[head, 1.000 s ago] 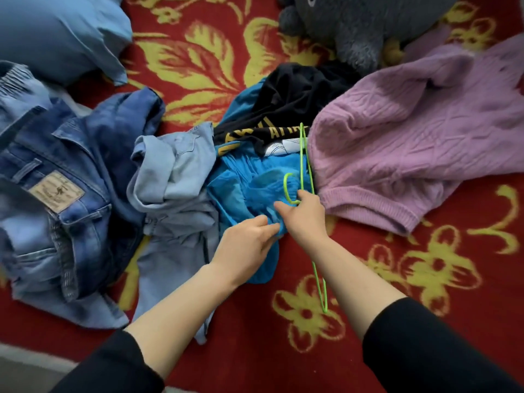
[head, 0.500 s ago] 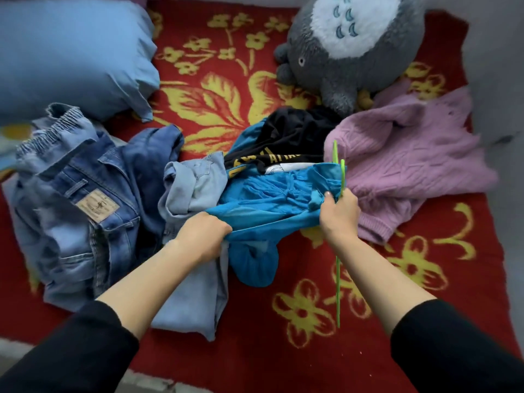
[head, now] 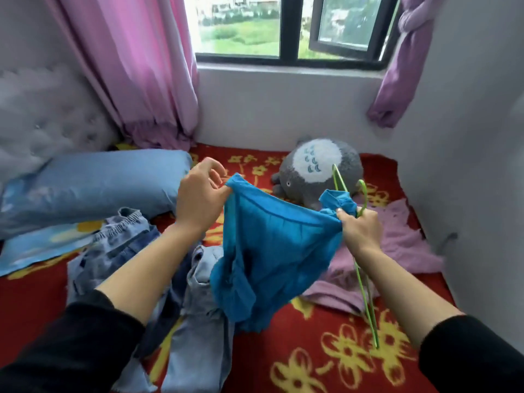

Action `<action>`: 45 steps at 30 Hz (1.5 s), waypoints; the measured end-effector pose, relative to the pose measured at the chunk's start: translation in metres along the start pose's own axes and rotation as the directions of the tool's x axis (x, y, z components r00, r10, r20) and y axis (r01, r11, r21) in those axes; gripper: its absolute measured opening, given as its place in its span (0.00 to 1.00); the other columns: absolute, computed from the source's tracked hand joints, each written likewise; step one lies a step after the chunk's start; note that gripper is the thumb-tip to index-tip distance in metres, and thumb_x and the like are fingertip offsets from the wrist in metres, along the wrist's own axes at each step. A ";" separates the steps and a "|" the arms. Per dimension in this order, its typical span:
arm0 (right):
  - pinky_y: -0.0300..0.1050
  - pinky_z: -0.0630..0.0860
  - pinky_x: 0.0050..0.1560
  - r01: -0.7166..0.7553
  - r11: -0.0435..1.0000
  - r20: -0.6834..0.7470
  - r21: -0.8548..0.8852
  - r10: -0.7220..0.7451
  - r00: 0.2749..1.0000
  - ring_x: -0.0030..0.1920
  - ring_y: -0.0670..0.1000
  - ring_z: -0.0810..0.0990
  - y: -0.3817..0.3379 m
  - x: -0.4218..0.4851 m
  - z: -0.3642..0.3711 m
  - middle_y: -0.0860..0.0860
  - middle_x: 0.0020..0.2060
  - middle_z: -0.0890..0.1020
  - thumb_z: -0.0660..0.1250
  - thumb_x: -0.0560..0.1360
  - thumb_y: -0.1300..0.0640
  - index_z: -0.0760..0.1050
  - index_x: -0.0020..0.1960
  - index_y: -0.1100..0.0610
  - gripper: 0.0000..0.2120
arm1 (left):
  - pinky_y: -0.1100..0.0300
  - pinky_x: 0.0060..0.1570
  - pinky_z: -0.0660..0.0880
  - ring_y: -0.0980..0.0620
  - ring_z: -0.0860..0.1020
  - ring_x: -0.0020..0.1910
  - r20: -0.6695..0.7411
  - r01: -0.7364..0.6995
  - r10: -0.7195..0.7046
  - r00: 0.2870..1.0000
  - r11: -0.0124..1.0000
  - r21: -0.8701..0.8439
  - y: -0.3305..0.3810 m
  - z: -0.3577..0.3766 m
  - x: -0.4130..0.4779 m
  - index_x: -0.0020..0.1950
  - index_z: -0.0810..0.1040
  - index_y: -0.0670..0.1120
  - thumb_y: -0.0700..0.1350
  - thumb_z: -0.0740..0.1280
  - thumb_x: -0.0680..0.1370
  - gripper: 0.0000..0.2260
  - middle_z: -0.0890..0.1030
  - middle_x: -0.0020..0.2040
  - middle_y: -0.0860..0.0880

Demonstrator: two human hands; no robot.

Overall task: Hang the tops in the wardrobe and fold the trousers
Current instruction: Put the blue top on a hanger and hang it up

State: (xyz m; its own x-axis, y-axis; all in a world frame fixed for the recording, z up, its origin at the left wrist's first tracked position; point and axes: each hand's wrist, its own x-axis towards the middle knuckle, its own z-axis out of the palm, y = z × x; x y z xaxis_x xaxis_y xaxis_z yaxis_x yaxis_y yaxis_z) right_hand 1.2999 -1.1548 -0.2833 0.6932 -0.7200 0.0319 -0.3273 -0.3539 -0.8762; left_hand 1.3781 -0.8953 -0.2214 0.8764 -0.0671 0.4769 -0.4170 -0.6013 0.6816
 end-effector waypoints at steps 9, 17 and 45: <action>0.49 0.74 0.41 0.306 0.896 -0.144 0.322 -0.273 0.951 0.35 0.49 0.77 -0.115 -0.017 -0.068 0.51 0.34 0.82 0.68 0.69 0.52 0.80 0.40 0.60 0.10 | 0.66 0.21 0.70 0.55 0.74 0.21 -0.011 0.176 -0.261 0.965 0.683 -0.709 0.116 -0.081 0.047 0.31 0.69 0.46 0.41 0.68 0.75 0.14 0.77 0.26 0.50; 0.53 0.73 0.47 0.366 0.923 -0.133 0.117 -0.350 0.927 0.42 0.60 0.79 -0.093 -0.015 -0.093 0.56 0.37 0.81 0.57 0.79 0.44 0.80 0.51 0.55 0.18 | 0.69 0.25 0.70 0.57 0.74 0.24 0.422 0.471 -0.225 0.878 0.557 -0.684 0.104 -0.066 0.029 0.38 0.75 0.46 0.47 0.63 0.80 0.11 0.77 0.26 0.54; 0.36 0.68 0.28 0.408 0.879 0.282 0.247 -0.467 0.838 0.21 0.43 0.70 -0.082 -0.064 -0.053 0.48 0.19 0.74 0.67 0.77 0.49 0.79 0.32 0.65 0.22 | 0.60 0.32 0.68 0.58 0.71 0.30 0.624 -0.155 0.099 0.775 0.987 0.036 0.083 -0.021 -0.033 0.42 0.78 0.50 0.46 0.71 0.70 0.04 0.75 0.32 0.54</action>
State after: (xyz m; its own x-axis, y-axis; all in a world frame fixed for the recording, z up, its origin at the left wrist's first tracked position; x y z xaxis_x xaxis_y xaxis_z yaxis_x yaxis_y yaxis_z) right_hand 1.2482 -1.1113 -0.1882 0.9147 -0.2698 0.3009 0.1533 -0.4572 -0.8761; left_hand 1.3097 -0.9267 -0.1685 0.7881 -0.6088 0.0905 -0.5391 -0.6119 0.5788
